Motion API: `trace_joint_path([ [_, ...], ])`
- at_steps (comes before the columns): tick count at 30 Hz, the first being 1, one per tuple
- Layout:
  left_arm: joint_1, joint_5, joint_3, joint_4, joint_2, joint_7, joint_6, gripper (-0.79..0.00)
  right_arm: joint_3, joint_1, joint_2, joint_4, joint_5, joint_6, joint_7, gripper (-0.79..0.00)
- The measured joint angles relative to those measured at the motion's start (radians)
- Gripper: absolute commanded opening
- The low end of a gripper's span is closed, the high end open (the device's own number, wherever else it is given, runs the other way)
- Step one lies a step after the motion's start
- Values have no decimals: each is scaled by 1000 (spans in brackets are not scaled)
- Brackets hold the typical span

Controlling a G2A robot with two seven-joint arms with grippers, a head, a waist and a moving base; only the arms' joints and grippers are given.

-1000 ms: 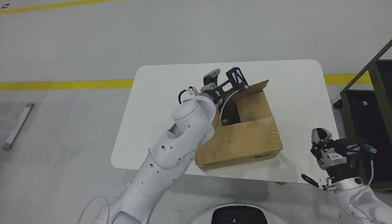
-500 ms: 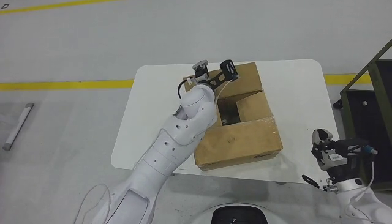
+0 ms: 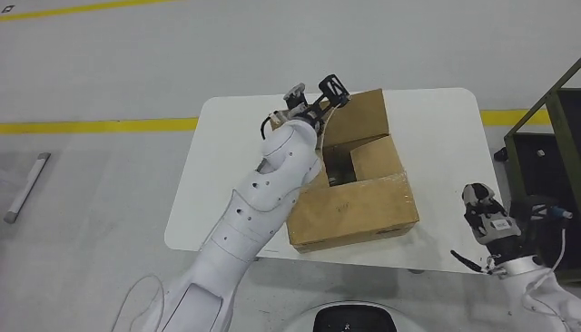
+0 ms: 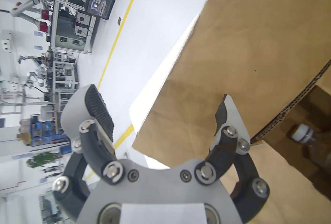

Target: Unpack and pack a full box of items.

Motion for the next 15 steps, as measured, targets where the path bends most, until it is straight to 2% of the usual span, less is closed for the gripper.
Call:
trace_joint_path([
  [4, 111, -37, -102, -194, 27, -50, -12, 0, 50, 49, 20, 27, 117, -218, 164, -785],
  [8, 281, -82, -202, -433, 52, -157, -33, 0, 82, 73, 37, 57, 128, -400, 274, -785],
  [11, 393, -129, -253, -564, 61, -195, -16, 0, 91, 61, 44, 72, 188, -482, 302, -785],
  [15, 484, -119, -270, -648, 69, -210, -15, 0, 93, 57, 45, 74, 190, -497, 310, -785],
])
